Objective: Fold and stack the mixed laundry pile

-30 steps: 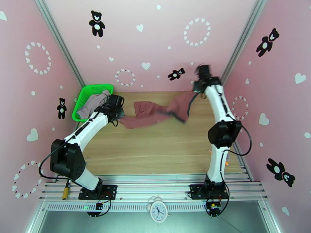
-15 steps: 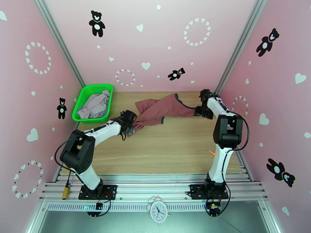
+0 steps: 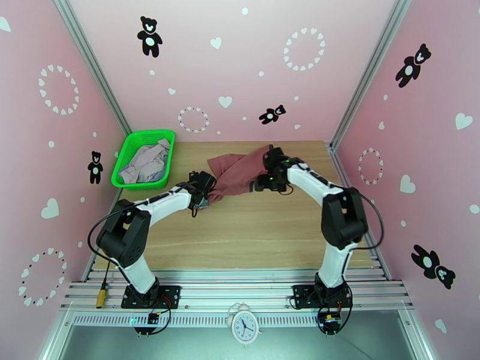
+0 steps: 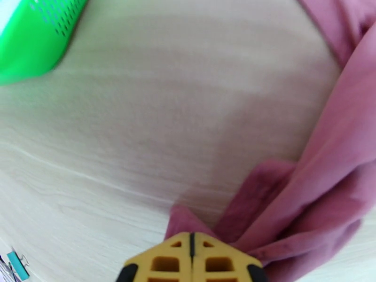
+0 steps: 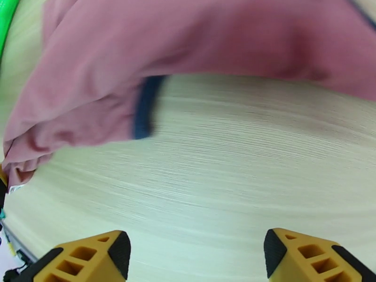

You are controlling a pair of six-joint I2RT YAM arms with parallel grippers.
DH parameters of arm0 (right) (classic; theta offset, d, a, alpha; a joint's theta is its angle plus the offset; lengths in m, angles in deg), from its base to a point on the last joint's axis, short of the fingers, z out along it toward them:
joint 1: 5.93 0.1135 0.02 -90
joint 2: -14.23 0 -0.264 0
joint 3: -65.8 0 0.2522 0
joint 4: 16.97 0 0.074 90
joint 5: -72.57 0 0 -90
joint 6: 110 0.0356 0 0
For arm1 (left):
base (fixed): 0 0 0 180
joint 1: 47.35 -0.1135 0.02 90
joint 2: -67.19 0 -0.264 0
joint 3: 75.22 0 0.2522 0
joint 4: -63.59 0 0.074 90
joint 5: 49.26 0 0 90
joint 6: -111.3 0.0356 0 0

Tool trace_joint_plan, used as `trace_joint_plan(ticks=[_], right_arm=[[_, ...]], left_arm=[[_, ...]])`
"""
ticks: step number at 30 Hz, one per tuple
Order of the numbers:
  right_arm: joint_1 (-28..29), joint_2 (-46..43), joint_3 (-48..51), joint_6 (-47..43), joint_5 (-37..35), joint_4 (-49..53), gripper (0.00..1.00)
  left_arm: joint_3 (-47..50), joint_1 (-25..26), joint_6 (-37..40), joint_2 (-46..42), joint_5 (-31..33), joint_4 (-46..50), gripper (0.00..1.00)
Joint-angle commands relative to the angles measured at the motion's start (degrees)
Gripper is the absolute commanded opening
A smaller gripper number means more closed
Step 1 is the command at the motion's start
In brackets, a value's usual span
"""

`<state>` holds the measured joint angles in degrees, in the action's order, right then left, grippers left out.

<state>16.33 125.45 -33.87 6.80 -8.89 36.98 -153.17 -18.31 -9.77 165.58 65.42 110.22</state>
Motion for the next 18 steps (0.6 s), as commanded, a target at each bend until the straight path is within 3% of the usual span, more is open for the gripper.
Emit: trace_joint_plan(ticks=[1,8,11,15,18], right_arm=[[0.98,6.66,-4.66,5.50,2.87,-3.05,0.79],[2.38,17.16,-13.51,10.15,1.15,-1.19,0.65],[3.14,18.49,-14.09,11.05,0.93,-0.76,0.47],[3.32,17.32,-13.13,10.87,0.74,-0.84,0.03],[3.06,13.29,-12.30,9.57,-2.41,0.93,0.00]], left_arm=[[-1.58,0.04,0.66,-2.96,2.09,2.02,0.00],[-1.94,0.05,1.18,-4.23,2.29,2.58,0.00],[-3.45,0.05,1.95,-5.11,3.04,3.67,0.00],[-7.36,0.03,3.75,-7.10,4.61,5.77,0.00],[-11.68,-0.24,5.88,-8.83,6.39,7.92,0.00]])
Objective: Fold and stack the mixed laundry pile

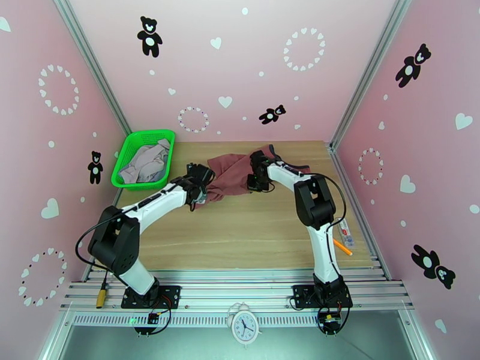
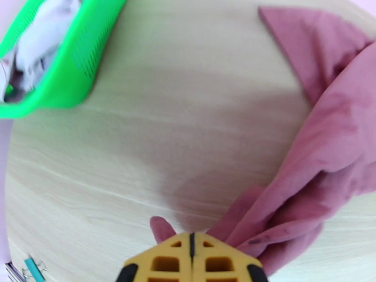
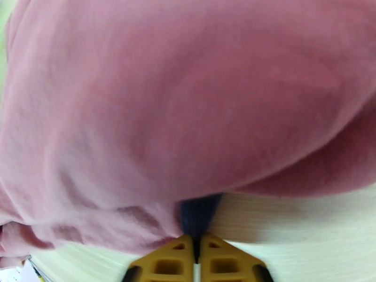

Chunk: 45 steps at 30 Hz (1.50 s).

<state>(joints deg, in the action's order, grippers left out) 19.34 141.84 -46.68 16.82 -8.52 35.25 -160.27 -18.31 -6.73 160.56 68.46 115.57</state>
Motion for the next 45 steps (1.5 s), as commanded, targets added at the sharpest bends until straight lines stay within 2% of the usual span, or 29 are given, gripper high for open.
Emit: trace_joint_plan(ticks=[1,6,10,15,21,27,35,38,41,45], right_arm=[[-0.04,-4.92,1.10,-0.89,-3.71,3.04,0.00],[-0.28,-17.23,5.16,-4.03,-9.65,7.15,0.00],[0.03,-27.20,8.61,-5.27,-12.75,10.61,0.00],[0.24,-36.07,6.19,-6.96,-16.85,14.97,0.00],[0.24,-37.69,-6.91,-11.29,-22.71,23.58,0.00],[0.27,-42.65,-15.02,-15.09,-28.66,28.03,0.00],[0.26,-55.54,-17.24,-20.76,-22.12,30.80,0.00],[0.21,-58.81,-19.00,-21.40,-22.35,32.44,0.00],[0.28,-59.34,-19.65,-23.04,-25.97,32.26,0.00],[-0.89,-54.47,-20.49,-25.58,-30.17,30.97,0.00]], left_arm=[[-5.85,-0.30,3.55,-4.34,4.10,3.23,0.00],[-11.68,-2.25,6.81,-6.96,5.89,5.70,0.00],[-12.39,-4.08,8.07,-8.71,5.64,5.97,0.00],[-12.60,-5.18,9.24,-9.69,4.63,6.07,0.00],[-17.26,-5.15,11.28,-10.94,4.11,8.10,0.00],[-27.64,-3.91,14.19,-15.41,-0.51,12.82,0.00],[-35.54,2.35,17.24,-25.25,-8.81,19.03,0.00],[-36.78,3.16,16.96,-27.98,-10.55,20.38,0.00],[-36.95,3.19,17.54,-28.68,-9.53,19.84,0.00],[-38.81,3.17,19.51,-24.36,-5.56,18.02,0.00]])
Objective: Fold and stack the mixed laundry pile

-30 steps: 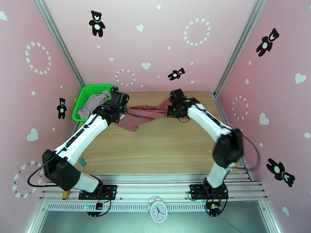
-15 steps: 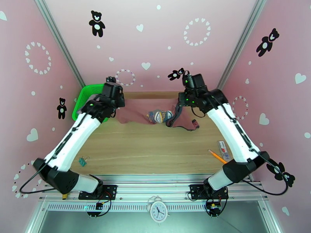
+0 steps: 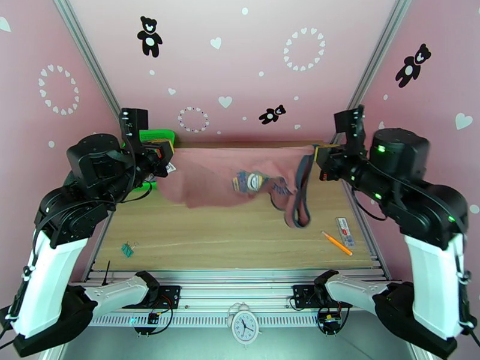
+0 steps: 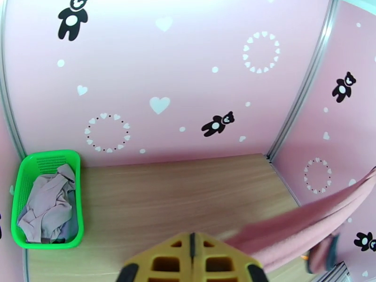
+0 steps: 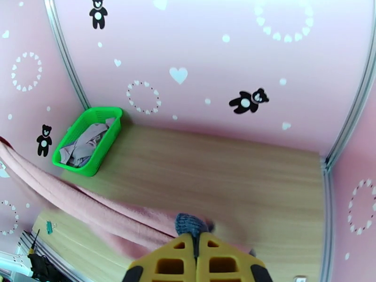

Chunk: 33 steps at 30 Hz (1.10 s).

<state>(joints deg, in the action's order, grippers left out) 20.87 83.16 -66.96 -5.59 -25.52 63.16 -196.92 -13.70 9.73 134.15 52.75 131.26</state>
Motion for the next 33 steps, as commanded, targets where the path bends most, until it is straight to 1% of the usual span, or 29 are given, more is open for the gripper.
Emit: trace_joint_plan(ticks=[1,6,8,10,12,13,14,16,17,18,19,21,22,24,25,26,27,29,30,32,33], right_arm=[[-3.31,6.12,-0.67,-3.74,-12.72,2.45,0.00],[-9.48,17.64,-4.74,-6.96,-7.88,-1.90,0.00],[-12.28,23.37,-8.62,-9.41,-7.03,-4.31,0.00],[-14.76,29.43,-14.81,-11.49,-6.71,-5.14,0.00],[-16.73,36.51,-24.91,-13.26,-6.55,-4.34,0.00],[-17.54,40.40,-31.26,-14.41,-6.54,-3.12,0.00],[-17.88,43.72,-38.03,-15.65,-7.34,-2.07,0.00],[-18.17,46.37,-45.25,-18.00,-8.82,-2.63,0.00],[-18.20,45.61,-44.98,-18.76,-8.87,-3.80,0.00],[-18.36,44.02,-43.44,-19.18,-8.58,-5.00,0.00],[-18.45,41.69,-39.91,-19.63,-8.23,-6.11,0.00],[-18.42,36.37,-31.18,-20.99,-6.42,-7.83,0.00],[-18.32,33.21,-25.72,-21.52,-5.68,-8.75,0.00],[-18.31,27.12,-14.06,-22.56,-3.91,-10.27,0.00],[-18.24,23.82,-7.14,-22.92,-2.99,-11.12,0.00],[-17.84,20.74,-0.29,-23.03,-2.20,-12.06,0.00],[-17.38,17.91,5.42,-22.91,-1.55,-13.05,0.00],[-15.82,12.75,19.03,-21.52,-0.05,-15.45,0.00],[-14.64,10.95,24.44,-20.33,0.65,-16.73,0.00],[-11.65,8.67,35.75,-16.80,3.67,-19.81,0.00],[-9.92,8.57,40.03,-14.90,5.37,-21.22,0.00]], left_arm=[[-2.93,-1.43,3.79,4.06,11.21,1.56,0.00],[-9.04,-2.06,7.46,15.45,18.51,-3.42,0.00],[-13.11,-3.33,8.55,20.49,19.53,-6.18,0.00],[-18.10,-4.62,9.93,26.28,19.55,-8.72,0.00],[-25.96,-5.64,11.58,32.42,19.57,-9.88,0.00],[-31.93,-6.03,12.34,35.87,19.48,-9.24,0.00],[-39.13,-6.36,13.25,40.31,19.00,-7.83,0.00],[-53.96,-6.39,15.12,47.73,18.02,-4.29,0.00],[-60.76,-6.32,15.72,50.75,17.41,-2.77,0.00],[-64.33,-6.21,16.09,52.16,17.10,-1.98,0.00],[-65.22,-6.01,16.29,51.99,17.01,-1.71,0.00],[-59.00,-5.68,16.41,47.82,17.39,-2.53,0.00],[-51.86,-5.38,16.11,44.13,17.60,-3.97,0.00],[-34.96,-4.19,15.89,36.18,18.36,-8.69,0.00],[-25.00,-3.34,15.59,30.74,19.33,-12.04,0.00],[-15.25,-2.54,14.77,26.08,20.57,-15.08,0.00],[-7.46,-2.05,13.41,22.42,21.35,-17.10,0.00],[8.91,-1.49,8.62,15.10,23.01,-19.37,0.00],[15.42,-1.39,5.50,12.51,23.77,-19.80,0.00],[29.39,-1.20,-1.35,7.90,25.20,-20.27,0.00],[34.66,-1.21,-5.15,6.48,25.73,-20.11,0.00]])
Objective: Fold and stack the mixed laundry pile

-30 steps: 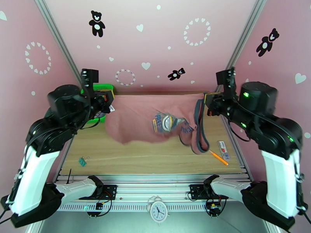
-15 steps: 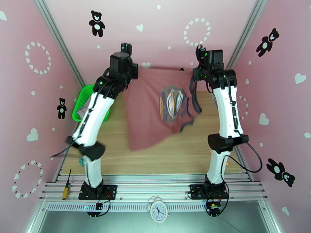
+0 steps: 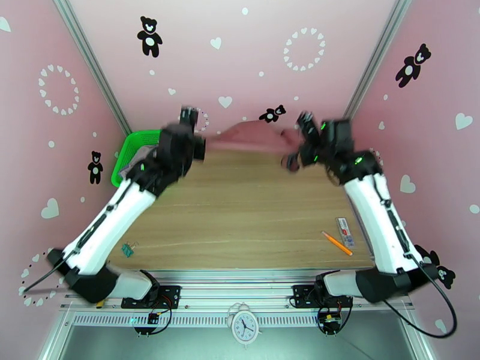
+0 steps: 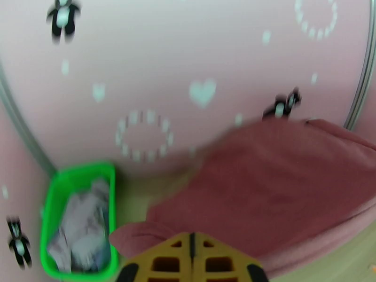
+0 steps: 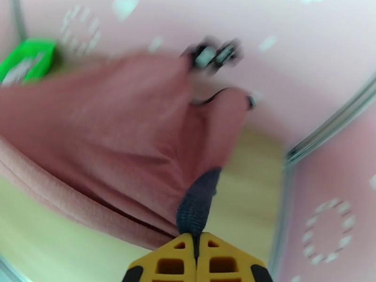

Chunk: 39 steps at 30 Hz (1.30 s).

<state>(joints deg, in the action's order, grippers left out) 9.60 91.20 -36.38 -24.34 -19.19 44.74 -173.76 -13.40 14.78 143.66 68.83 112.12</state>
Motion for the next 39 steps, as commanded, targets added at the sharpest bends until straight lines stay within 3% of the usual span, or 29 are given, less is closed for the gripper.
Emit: trace_joint_plan(ticks=[1,2,6,8,10,13,17,22,32,39], right_arm=[[3.44,1.25,13.20,5.68,1.11,-4.02,0.00],[5.44,2.60,16.37,7.75,3.07,-5.06,0.00],[11.28,8.31,20.89,14.00,6.66,-6.71,0.43],[11.81,8.83,21.10,17.23,5.17,-6.23,0.57],[11.46,8.02,20.31,20.32,2.20,-4.39,0.67],[8.98,5.90,18.71,25.68,-0.32,-0.37,0.72],[1.44,2.94,22.17,32.82,-0.69,-0.58,0.71],[-8.83,7.47,27.66,36.87,6.66,-6.58,0.68],[-10.08,20.49,29.64,42.87,12.22,-16.51,0.64],[-8.81,26.06,31.42,44.79,12.38,-18.80,0.42]], left_arm=[[16.81,-1.52,-14.30,-4.14,10.30,-0.38,0.00],[21.26,-1.35,-18.15,-4.83,11.24,0.42,0.00],[31.70,-0.99,-29.14,-6.50,14.29,3.38,0.00],[33.73,-0.98,-30.91,-7.09,14.75,3.97,0.00],[34.10,-1.00,-31.36,-7.49,15.23,4.60,0.00],[33.95,-0.99,-30.90,-7.55,16.13,4.85,0.00],[33.35,-1.00,-30.57,-6.48,16.74,4.73,0.00],[33.97,-0.97,-30.65,-4.53,14.99,2.52,0.00],[35.98,-1.00,-31.26,-4.08,14.70,1.68,0.00],[36.26,-0.95,-31.42,-4.00,14.55,1.46,0.00]])
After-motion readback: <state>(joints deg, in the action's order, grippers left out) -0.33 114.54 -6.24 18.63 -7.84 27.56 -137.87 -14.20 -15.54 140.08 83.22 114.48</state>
